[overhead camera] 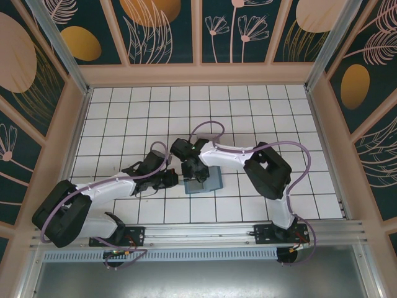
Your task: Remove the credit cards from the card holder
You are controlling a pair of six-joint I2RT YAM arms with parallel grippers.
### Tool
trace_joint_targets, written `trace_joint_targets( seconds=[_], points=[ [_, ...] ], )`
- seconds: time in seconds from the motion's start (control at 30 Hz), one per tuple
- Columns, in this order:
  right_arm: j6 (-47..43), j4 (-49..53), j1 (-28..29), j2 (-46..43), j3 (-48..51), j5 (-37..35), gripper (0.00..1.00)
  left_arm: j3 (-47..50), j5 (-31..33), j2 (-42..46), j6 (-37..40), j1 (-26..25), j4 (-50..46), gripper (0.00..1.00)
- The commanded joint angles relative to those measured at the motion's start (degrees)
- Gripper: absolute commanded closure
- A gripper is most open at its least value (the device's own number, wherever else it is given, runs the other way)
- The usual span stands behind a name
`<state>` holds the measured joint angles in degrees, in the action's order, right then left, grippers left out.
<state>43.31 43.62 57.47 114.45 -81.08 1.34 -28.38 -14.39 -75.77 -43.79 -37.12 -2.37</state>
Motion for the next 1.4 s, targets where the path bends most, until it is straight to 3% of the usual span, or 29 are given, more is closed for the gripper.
trace_joint_targets(
  seconds=[0.0, 0.17, 0.57, 0.83, 0.97, 1.07, 1.13, 1.37],
  points=[
    [-0.95, 2.36, 0.73, 1.82, -0.72, -1.96, 0.59, 0.65, 0.13, 0.89, -0.02, 0.38, 0.09, 0.92],
    [-0.95, 2.26, 0.85, 2.25, -0.40, -3.09, 0.63, 0.37, 0.77, 1.40, 0.13, 0.65, -0.85, 0.93],
    [-1.76, 0.19, 0.80, -0.18, -2.35, -2.48, 0.93, -2.18, 7.11, 3.60, 2.39, 1.47, -9.58, 0.92],
    [-2.46, -1.75, 0.82, -2.05, -1.87, 0.00, 1.00, -2.55, 8.58, 3.35, 1.99, 1.57, -10.88, 0.91],
    [-2.91, -3.19, 0.65, -2.77, -1.16, 1.03, 0.98, -3.36, 9.72, 3.48, 2.32, 1.70, -12.39, 0.90],
    [-3.25, -3.24, 1.59, -2.31, -2.56, 1.47, 0.78, -3.23, 9.33, 3.61, 2.13, 1.70, -12.19, 0.90],
    [-3.41, -2.15, 2.16, -1.47, -3.59, 1.14, 0.72, -3.01, 9.07, 3.52, 1.95, 1.69, -11.63, 0.90],
    [-3.06, -0.04, 2.82, 1.11, -4.76, -0.19, 0.63, 0.62, 5.33, 4.87, 0.07, 2.77, -6.21, 0.90]
  ],
)
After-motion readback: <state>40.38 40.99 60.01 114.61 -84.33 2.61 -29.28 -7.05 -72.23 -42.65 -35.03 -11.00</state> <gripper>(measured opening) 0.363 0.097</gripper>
